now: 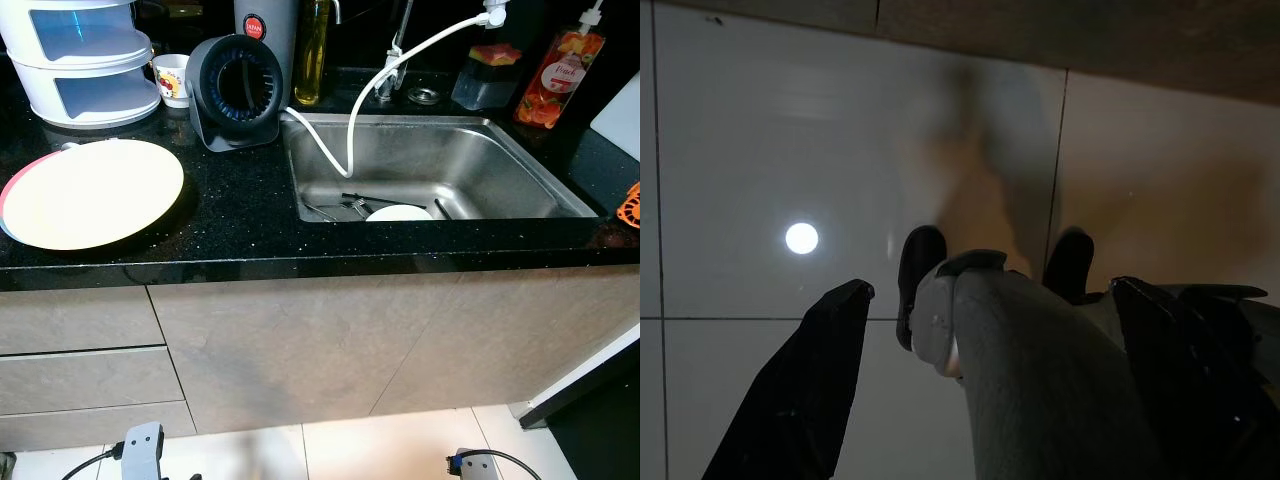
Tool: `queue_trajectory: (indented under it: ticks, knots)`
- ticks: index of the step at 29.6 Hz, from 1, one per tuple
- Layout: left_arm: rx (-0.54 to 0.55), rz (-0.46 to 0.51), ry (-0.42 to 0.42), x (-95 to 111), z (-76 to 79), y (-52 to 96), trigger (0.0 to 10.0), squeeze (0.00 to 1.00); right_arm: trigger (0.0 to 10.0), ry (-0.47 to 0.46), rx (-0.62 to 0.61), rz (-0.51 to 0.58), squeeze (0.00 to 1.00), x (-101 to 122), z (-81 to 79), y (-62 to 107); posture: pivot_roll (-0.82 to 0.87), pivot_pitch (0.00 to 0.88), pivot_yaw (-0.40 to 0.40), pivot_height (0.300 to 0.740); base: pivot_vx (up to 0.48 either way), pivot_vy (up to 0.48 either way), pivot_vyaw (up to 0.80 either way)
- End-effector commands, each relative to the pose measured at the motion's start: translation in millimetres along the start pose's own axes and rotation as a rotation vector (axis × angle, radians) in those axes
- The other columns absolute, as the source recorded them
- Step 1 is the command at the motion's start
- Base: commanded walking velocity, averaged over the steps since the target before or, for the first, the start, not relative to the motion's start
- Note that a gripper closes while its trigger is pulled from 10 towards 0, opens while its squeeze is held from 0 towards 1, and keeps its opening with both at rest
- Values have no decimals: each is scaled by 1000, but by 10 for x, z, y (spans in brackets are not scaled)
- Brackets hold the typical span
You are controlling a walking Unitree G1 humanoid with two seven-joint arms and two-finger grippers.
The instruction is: Kitchen organization
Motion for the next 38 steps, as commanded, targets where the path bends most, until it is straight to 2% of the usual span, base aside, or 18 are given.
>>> queue_trajectory:
  ticks: [1,13,24,32,38]
  knots:
    - [15,-26,-16,-61,-52,20,10000,0,10000,-1,0,-2,0,-6,15,1,100,0,-50,740,0,0,0]
    - [37,-1,-15,32,-153,35,10000,0,10000,34,38,2,0,-16,-95,0,101,0,-30,740,0,0,0]
    - [56,-2,-34,59,-217,48,10000,0,10000,41,41,-7,0,-60,-94,3,88,0,-7,740,0,0,0]
    - [96,55,-17,230,-298,51,10000,0,10000,67,62,-12,0,-75,-109,5,95,0,-5,740,0,0,764]
    - [111,65,-2,247,-328,58,10000,0,10000,88,66,-10,0,-48,-110,3,110,0,-13,740,0,0,781]
Point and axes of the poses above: a point about 5 cm out from each wrist's last joint towards the gripper, its own y axis pointing back from the gripper into the wrist, its own x axis along the axis of the wrist's last joint, z = x × y, the point moved 3 cm from there along -y, pointing out of the wrist towards the gripper, and after that the axes turned 6 degrees about -y, right-handed, at the moved point
